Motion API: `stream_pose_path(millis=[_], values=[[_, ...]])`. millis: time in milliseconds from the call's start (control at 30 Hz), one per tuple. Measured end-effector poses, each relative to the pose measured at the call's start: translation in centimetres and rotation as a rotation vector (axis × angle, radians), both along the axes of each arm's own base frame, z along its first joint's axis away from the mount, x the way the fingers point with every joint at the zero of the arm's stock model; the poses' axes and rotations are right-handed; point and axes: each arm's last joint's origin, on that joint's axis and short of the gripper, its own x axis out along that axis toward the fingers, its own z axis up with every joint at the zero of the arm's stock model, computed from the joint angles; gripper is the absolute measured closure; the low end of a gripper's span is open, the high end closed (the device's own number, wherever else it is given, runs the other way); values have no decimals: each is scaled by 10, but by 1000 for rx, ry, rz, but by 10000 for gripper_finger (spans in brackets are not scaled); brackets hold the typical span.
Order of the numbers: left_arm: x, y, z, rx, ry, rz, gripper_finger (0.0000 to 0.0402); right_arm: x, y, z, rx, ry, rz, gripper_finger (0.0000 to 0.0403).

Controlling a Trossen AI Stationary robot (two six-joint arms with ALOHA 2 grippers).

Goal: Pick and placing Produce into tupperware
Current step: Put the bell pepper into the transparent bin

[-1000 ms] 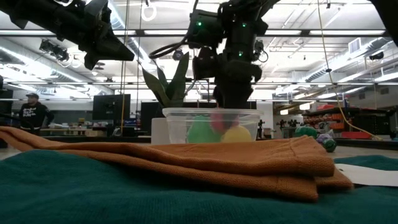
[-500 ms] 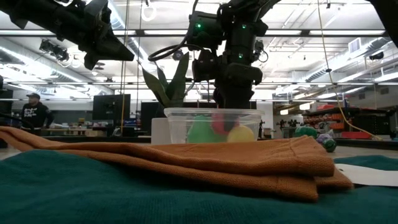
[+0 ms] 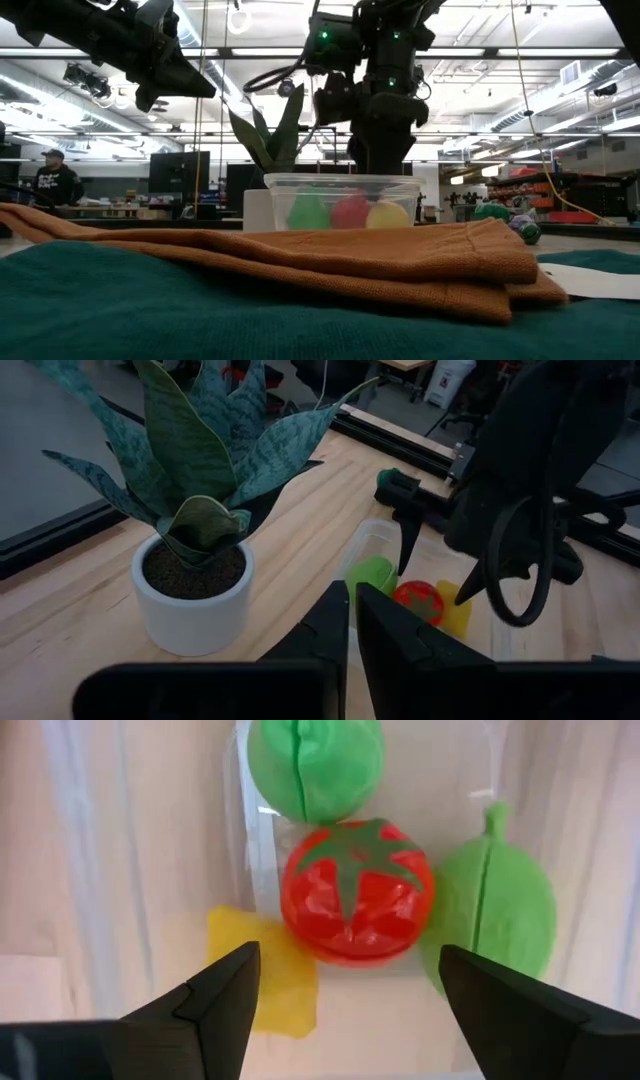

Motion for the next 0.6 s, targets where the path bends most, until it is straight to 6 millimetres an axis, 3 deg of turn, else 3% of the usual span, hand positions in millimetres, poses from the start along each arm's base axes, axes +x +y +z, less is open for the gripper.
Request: stream_pose_path(millis=[167, 400, 600], values=[[0, 0, 0, 0, 1, 0, 368, -3, 0, 12, 3, 4, -22, 139], [0, 0, -1, -1, 8, 0, 365, -6, -3, 53, -50, 44, -42, 140], [0, 0, -2, -2, 17, 0, 374, -17, -21, 65, -29, 142, -156, 147]])
